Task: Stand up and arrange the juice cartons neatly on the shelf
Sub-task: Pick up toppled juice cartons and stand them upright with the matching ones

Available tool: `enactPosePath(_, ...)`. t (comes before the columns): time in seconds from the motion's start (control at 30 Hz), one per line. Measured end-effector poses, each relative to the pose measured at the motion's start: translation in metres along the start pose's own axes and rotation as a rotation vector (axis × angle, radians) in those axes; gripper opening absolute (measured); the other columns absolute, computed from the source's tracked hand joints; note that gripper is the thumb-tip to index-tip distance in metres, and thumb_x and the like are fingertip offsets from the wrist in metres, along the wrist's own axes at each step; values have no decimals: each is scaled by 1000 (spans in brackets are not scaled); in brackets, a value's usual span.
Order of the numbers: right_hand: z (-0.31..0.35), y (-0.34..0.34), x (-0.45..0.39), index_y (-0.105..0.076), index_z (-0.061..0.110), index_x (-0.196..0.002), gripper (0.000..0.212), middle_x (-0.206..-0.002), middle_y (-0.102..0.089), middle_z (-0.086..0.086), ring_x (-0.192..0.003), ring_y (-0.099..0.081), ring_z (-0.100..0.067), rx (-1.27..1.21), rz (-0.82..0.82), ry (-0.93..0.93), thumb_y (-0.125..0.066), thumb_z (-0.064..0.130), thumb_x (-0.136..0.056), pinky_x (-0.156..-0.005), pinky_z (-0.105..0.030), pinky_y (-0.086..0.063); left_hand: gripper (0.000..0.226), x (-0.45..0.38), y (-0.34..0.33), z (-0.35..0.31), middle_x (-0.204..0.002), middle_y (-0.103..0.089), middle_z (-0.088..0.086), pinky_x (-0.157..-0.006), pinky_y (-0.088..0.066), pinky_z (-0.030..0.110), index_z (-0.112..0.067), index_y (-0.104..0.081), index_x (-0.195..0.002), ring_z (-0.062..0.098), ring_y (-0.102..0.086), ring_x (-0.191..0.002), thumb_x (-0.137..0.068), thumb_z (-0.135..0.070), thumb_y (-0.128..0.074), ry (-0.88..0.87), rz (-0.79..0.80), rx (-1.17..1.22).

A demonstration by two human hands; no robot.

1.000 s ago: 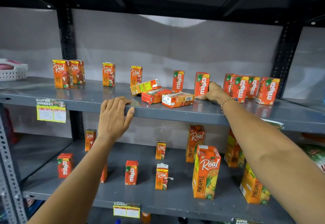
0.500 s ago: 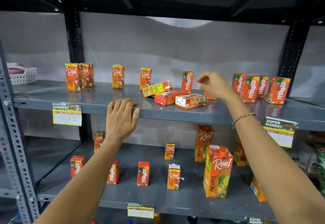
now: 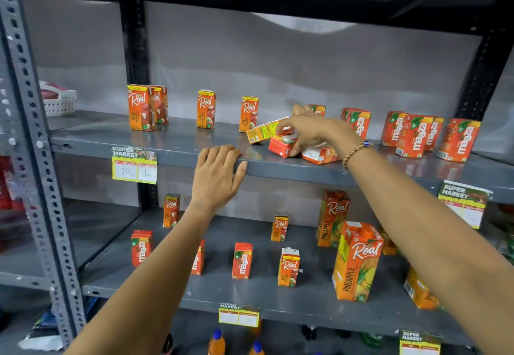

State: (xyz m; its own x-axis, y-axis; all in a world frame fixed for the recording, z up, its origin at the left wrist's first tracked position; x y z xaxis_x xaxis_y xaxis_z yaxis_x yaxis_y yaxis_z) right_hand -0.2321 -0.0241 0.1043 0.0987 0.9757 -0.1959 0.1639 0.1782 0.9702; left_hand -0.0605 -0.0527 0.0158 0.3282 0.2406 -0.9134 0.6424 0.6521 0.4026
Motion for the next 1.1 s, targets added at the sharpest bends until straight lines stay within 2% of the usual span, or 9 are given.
enactPosePath(0.17, -10, 4, 15, -52, 32, -122, 57, -109, -39, -4, -109, -36, -21, -228, -160, 65, -79, 29, -72, -89, -36, -35, 38, 2, -1, 3, -102, -65, 3, -89, -32, 33, -14, -60, -100, 23, -58, -92, -96, -41, -34, 12, -3, 4)
enactPosePath(0.33, -30, 9, 36, -49, 30, -122, 50, -124, -50, -4, -114, -49, -18, -817, -316, 55, -73, 26, -78, -83, -21, -43, 36, 2, 1, 1, -103, -65, 4, -90, -32, 33, -13, -61, -100, 23, -59, -92, -95, -39, -36, 20, -14, 22)
enactPosePath(0.43, -37, 6, 41, -48, 25, -121, 40, -123, -55, -2, -115, -52, -17, -1237, -408, 23, -66, 22, -85, -84, -29, -50, 37, 3, 1, 1, -103, -65, 4, -92, -31, 32, -14, -61, -101, 23, -59, -93, -95, -40, -36, 34, -9, 32)
enactPosePath(0.5, -39, 2, 42, -47, 22, -122, 36, -119, -56, 0, -115, -53, -20, -1484, -465, -22, -61, 27, -89, -75, -33, -56, 37, 3, 2, 2, -104, -66, 3, -93, -30, 32, -15, -61, -102, 23, -60, -95, -95, -41, -36, 39, 0, 39)
enactPosePath(0.67, -23, -12, 36, -28, 23, -142, 52, -143, -39, -7, -126, -44, -34, -1955, -438, -151, -40, 42, -95, -74, -55, -55, 41, 4, 2, 2, -106, -66, 3, -95, -34, 33, -16, -61, -105, 22, -60, -97, -95, -44, -32, 49, 19, 47)
enactPosePath(0.87, -5, -15, 32, -27, 16, -143, 61, -142, -43, -10, -126, -47, -34, -2145, -418, -266, -44, 46, -92, -86, -56, -51, 40, 4, 1, 4, -106, -66, 2, -94, -41, 36, -16, -61, -106, 21, -60, -97, -95, -44, -33, 51, 27, 43)
enactPosePath(0.97, 7, -10, 35, -40, 14, -134, 58, -131, -52, -8, -123, -50, -30, -2017, -382, -146, -68, 19, -83, -82, -46, -56, 42, 4, 0, 5, -106, -66, 2, -95, -40, 36, -16, -61, -106, 21, -60, -98, -96, -44, -32, 58, 39, 40)
enactPosePath(1.03, 12, -13, 37, -42, 14, -130, 63, -121, -58, -7, -118, -55, -30, -1972, -357, -105, -72, -2, -76, -79, -42, -58, 42, 4, -1, 4, -107, -66, 2, -95, -39, 36, -16, -61, -106, 21, -60, -99, -96, -44, -31, 61, 40, 38)
enactPosePath(1.1, 19, -15, 38, -41, 13, -131, 68, -115, -61, -9, -112, -59, -30, -1977, -310, -77, -71, -9, -74, -79, -41, -58, 41, 4, -1, 4, -106, -65, 2, -95, -39, 36, -16, -61, -106, 22, -59, -98, -95, -44, -32, 61, 35, 43)
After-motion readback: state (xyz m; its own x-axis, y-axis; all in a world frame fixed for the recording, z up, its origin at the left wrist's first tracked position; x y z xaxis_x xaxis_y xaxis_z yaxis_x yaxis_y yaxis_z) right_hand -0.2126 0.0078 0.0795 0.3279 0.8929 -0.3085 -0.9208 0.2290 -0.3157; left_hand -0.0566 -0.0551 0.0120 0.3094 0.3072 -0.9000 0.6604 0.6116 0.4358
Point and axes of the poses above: each hand's wrist, its own x-axis away from the middle knuckle, its own y-axis out of the back of the hand, z = x × y, the point moved 8 cm from there along -x, towards the middle knuckle
